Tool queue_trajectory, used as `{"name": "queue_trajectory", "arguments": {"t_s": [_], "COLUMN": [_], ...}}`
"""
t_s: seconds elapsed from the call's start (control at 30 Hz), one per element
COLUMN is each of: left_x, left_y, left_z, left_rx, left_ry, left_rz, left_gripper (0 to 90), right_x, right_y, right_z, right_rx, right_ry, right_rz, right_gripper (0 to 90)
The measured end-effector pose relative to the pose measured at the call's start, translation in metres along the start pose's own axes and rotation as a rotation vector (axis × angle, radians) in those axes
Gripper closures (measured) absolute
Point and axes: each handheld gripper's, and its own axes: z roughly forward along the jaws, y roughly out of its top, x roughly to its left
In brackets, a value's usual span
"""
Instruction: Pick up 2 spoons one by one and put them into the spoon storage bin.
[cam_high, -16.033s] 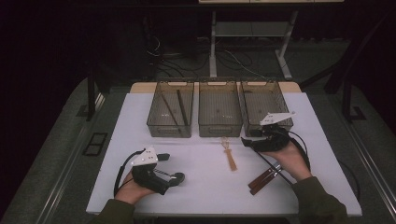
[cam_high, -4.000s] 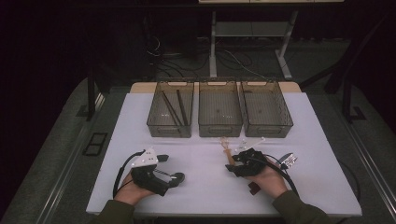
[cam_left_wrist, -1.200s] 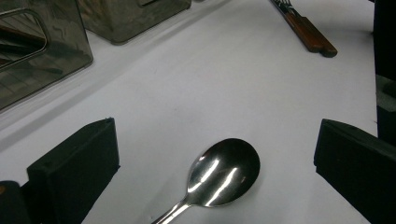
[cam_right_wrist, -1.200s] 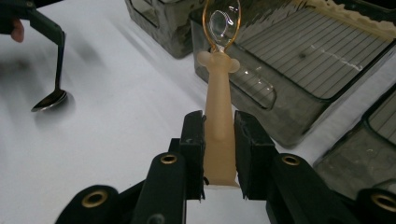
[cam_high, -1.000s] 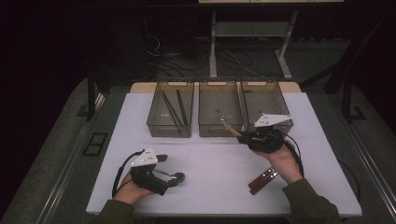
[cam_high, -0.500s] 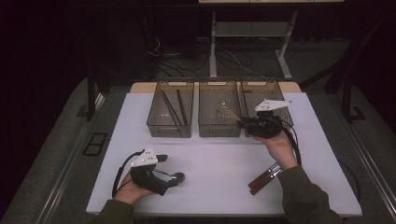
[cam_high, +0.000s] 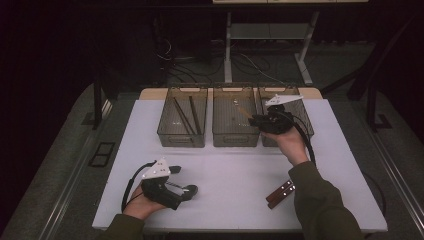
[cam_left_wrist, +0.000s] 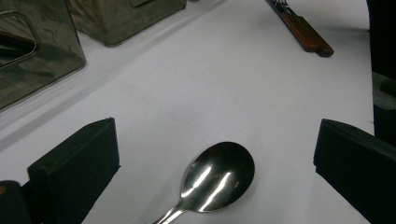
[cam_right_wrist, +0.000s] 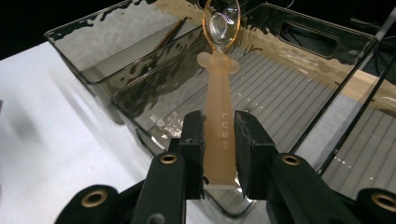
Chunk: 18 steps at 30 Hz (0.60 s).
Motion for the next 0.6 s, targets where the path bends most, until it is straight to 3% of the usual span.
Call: {"name": "queue_trajectory", "arguments": {"t_s": [0.27,0.6], "left_x": [-0.001,0.000], "left_y": [0.001,0.001], "left_z": [0.001,0.001], "left_rx": [-0.003,0.002], "left_ry": [-0.003,-0.002], "left_rz": [-0.001,0.004], "left_gripper": [0.0,0.0], "right_x": [-0.009,-0.010], "right_y": [0.002,-0.003], "right_z": [0.021,0.040], "right_rx": [0.042,0.132], "right_ry": [-0.014,-0.020], "right_rz": [0.029,0.009], "right_gripper": [74.0,73.8]}}
